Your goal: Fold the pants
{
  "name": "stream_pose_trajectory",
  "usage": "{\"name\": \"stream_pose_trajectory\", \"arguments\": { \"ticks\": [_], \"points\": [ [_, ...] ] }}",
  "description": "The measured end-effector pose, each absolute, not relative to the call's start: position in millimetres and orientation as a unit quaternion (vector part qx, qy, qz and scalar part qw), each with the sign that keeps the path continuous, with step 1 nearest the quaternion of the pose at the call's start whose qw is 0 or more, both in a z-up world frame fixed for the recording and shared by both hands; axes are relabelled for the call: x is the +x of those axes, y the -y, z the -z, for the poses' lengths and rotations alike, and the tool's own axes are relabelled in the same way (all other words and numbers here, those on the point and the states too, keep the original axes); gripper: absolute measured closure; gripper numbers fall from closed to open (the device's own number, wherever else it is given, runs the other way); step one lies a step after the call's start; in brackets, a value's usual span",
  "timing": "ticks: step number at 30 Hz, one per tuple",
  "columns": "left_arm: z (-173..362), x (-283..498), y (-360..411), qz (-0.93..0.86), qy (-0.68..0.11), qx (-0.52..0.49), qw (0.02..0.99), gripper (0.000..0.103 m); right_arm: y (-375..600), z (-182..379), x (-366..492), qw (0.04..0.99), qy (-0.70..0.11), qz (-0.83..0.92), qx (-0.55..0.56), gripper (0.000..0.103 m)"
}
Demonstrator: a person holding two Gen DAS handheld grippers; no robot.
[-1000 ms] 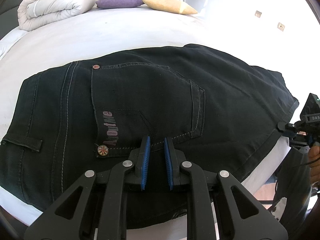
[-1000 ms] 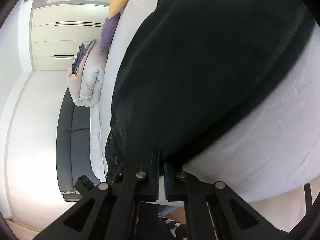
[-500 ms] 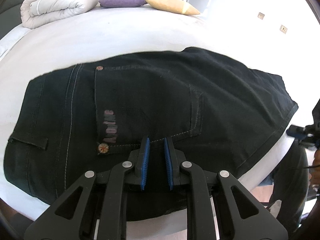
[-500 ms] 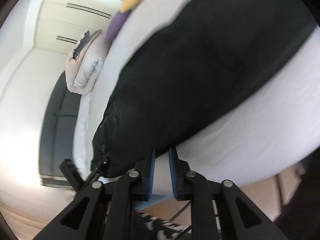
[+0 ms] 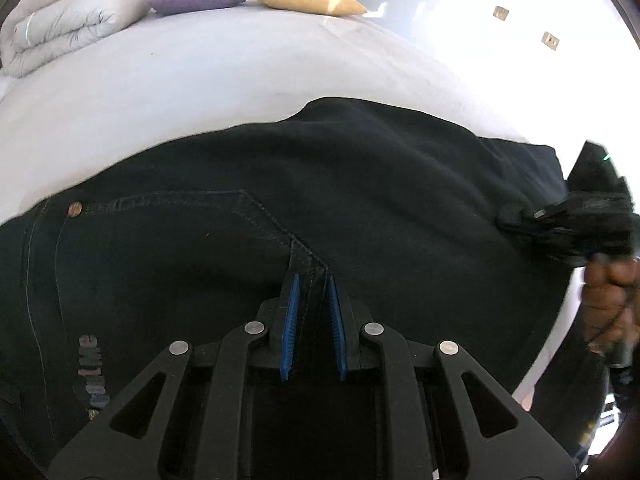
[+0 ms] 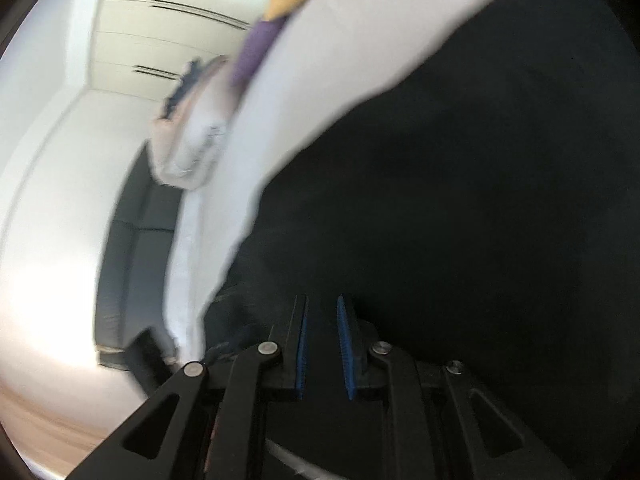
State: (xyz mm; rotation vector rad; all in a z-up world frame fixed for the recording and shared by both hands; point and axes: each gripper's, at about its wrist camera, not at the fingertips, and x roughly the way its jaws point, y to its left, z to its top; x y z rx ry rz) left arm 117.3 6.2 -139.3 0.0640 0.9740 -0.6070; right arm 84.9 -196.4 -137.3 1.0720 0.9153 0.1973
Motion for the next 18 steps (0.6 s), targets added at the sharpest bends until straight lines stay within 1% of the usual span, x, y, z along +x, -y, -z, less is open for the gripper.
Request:
{"name": "stream_pose_trajectory", "arguments": {
  "ticks": [1, 6, 8, 11, 13, 15, 18],
  "points": [
    [140.1, 117.7, -12.3, 0.285, -0.462, 0.025, 0.84, 0.085, 208.0, 140.5, 81.1, 0.758, -0.403, -0.089, 0.504, 0.103],
    [142.5, 117.7, -35.8, 0.289, -0.47, -0.006, 0.834, 0.085, 281.2, 133.1, 43.0, 0.792, -0.333, 0.029, 0.51, 0.103],
    [132.4, 116.6, -37.4, 0.27, -0.466, 0.012, 0.842, 0.085, 311.7, 131.6, 21.9, 0.788, -0.3, 0.082, 0.532, 0.103],
    [106.8, 118.3, -35.1, 0.275, -0.44, 0.026, 0.854, 0.085, 336.4, 111.2, -5.3, 0.785, -0.267, 0.175, 0.531, 0.103],
    [94.3, 125.6, -21.5, 0.292, -0.428, 0.031, 0.855, 0.085, 325.5, 99.4, 0.0, 0.793, -0.266, 0.154, 0.526, 0.098],
    [92.7, 136.2, 2.9, 0.318, -0.431, 0.039, 0.844, 0.085, 284.3, 93.5, 28.2, 0.803, -0.291, 0.067, 0.516, 0.098],
    [101.6, 153.6, 51.8, 0.365, -0.437, 0.056, 0.82, 0.085, 207.6, 96.7, 79.2, 0.793, -0.34, -0.053, 0.503, 0.098]
  ]
}}
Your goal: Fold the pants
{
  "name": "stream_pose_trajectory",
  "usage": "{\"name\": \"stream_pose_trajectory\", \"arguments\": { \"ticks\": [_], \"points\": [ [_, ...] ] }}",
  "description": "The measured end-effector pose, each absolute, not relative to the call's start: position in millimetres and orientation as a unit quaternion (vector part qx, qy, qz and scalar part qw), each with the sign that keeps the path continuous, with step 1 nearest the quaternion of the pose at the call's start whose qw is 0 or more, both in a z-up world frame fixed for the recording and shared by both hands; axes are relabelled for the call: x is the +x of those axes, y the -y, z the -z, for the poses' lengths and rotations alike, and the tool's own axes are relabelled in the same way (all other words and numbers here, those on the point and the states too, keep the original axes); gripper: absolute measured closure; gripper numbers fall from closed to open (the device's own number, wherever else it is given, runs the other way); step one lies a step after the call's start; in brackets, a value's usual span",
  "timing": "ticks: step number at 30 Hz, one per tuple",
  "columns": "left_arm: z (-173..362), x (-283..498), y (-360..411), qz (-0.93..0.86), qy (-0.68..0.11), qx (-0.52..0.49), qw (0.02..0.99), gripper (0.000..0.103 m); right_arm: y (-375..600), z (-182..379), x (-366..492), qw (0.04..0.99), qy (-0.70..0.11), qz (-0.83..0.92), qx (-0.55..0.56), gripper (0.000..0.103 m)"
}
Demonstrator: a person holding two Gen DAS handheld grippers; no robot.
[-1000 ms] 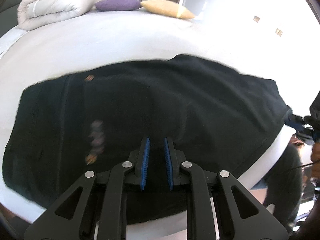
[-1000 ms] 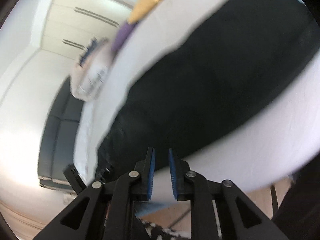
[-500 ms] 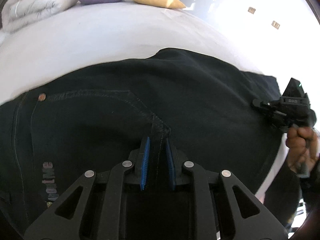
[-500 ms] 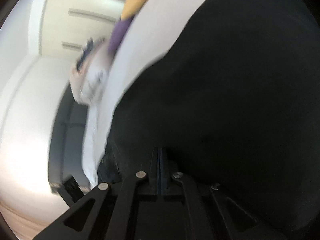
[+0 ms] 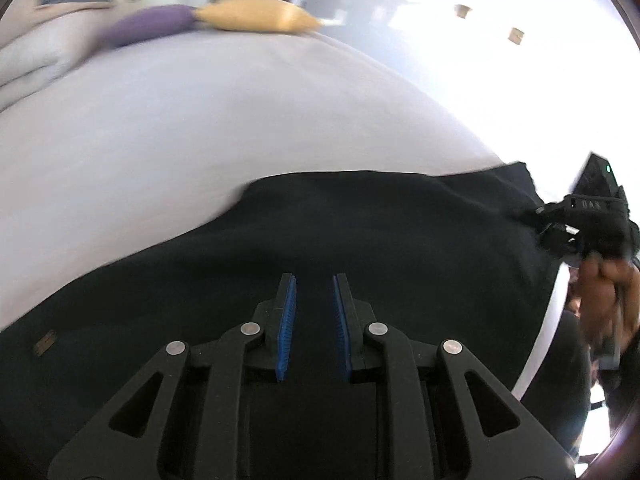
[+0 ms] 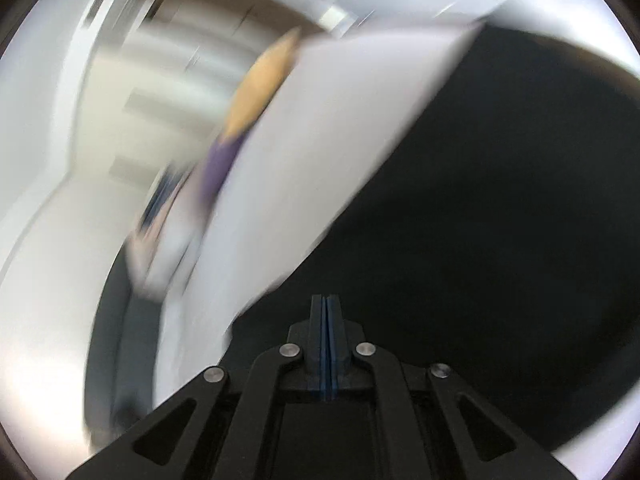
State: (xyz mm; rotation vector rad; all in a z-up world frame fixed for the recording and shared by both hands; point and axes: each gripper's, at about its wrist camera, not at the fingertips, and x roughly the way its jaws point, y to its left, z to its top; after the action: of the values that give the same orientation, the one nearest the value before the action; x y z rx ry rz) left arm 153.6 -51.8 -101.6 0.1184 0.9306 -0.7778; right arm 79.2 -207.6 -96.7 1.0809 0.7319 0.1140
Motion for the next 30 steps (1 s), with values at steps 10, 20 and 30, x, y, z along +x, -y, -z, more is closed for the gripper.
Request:
{"name": "stream_pose_trajectory", "arguments": {
  "ticks": [10, 20, 30],
  "points": [
    [133.9, 182.2, 74.1, 0.403, -0.461, 0.033, 0.79, 0.085, 219.7, 155.0, 126.4, 0.744, -0.358, -0.055, 0.562, 0.103],
    [146.4, 189.4, 51.7, 0.414, -0.465, -0.048, 0.781, 0.085, 393.6, 128.1, 47.5, 0.774, -0.216, 0.147, 0.577, 0.103],
    [126.4, 187.5, -27.8, 0.31, -0.451, -0.001, 0.837, 0.085, 401.3, 88.6, -29.4, 0.779, -0.189, 0.211, 0.56, 0.097]
  ]
}}
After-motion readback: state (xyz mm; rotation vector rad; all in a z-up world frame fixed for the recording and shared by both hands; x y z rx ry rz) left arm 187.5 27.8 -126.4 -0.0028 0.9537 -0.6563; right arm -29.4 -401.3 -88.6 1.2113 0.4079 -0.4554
